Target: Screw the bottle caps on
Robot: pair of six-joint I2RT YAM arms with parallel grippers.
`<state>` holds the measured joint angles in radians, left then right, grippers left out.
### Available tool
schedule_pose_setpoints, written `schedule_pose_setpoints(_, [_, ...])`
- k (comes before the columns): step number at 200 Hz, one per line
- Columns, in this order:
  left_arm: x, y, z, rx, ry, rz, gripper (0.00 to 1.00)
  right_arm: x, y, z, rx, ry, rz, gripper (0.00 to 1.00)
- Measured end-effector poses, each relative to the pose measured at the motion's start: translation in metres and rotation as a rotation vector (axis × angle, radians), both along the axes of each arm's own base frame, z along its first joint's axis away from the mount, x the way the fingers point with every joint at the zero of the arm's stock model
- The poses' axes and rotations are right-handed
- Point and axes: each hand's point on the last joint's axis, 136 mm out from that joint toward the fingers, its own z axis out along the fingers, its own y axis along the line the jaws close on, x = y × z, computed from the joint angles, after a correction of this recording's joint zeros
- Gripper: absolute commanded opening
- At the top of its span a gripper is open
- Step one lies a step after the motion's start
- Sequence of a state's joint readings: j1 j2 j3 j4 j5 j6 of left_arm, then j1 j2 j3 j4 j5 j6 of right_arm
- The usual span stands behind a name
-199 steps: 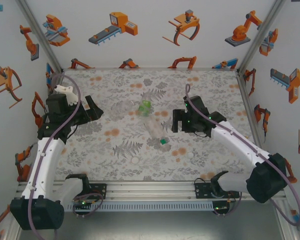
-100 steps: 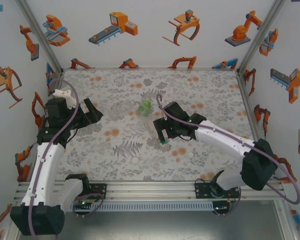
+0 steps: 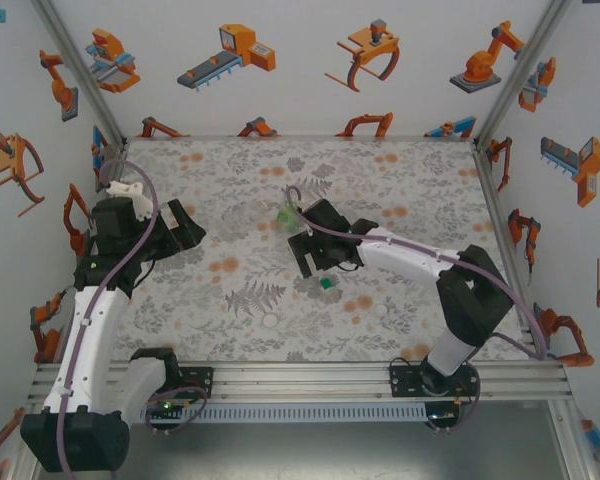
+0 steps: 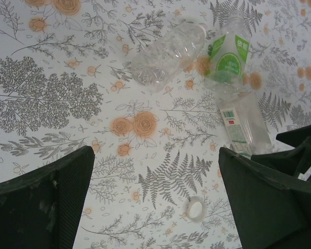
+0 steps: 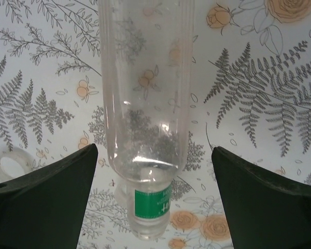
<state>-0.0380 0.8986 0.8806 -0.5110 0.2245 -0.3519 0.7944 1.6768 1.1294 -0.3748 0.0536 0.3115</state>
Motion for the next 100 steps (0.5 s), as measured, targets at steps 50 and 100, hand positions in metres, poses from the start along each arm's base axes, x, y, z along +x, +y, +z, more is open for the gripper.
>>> schedule_pose_setpoints(50, [-0.005,0.002,0.0,0.0,0.006,0.011,0.97,0.007,0.01,-0.026,-0.013,0.032,0.001,0.72])
schedule_pose_setpoints(100, [-0.008,0.004,0.003,0.002,-0.002,0.027,0.97,0.006,0.01,-0.04,-0.028,0.055,-0.005,0.64])
